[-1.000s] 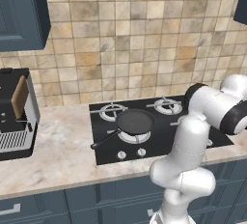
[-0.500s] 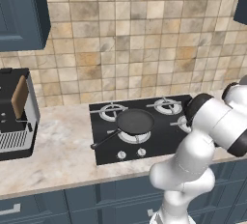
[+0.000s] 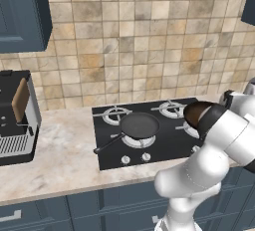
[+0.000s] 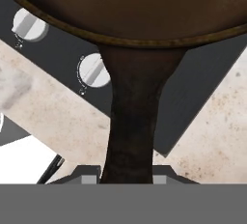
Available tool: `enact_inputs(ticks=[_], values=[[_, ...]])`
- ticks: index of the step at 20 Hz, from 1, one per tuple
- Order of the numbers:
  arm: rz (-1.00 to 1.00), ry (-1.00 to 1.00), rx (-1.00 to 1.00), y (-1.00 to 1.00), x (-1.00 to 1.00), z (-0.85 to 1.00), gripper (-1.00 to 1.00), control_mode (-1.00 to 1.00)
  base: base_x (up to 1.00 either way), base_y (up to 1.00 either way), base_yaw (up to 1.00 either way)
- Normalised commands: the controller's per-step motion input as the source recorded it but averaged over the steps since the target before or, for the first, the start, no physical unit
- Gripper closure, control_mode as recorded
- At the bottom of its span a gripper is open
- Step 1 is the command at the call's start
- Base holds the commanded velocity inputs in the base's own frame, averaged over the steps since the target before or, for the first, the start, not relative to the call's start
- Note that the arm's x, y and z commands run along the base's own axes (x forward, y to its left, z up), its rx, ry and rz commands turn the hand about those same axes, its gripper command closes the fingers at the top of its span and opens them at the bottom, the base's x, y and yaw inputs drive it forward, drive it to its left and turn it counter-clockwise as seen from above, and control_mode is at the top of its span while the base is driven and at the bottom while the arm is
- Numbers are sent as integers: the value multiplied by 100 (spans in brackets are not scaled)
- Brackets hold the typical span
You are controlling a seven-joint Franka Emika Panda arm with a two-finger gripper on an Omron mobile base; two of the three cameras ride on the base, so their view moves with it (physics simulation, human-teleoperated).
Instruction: Place both pans onto different burners. Then place the corn and the chicken drumstick on different pans.
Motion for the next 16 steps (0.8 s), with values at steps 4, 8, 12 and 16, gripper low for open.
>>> enact_inputs(ticks=[4, 8, 12, 16], values=[[0, 0, -3, 10, 14, 0, 100, -100, 0, 0, 0], [0, 1, -1, 7, 14, 0, 100, -100, 0, 0, 0], [0, 2, 0, 0, 17, -12, 100, -100, 0, 0, 0], [0, 0, 0, -1, 28, -18, 100, -100, 0, 0, 0]])
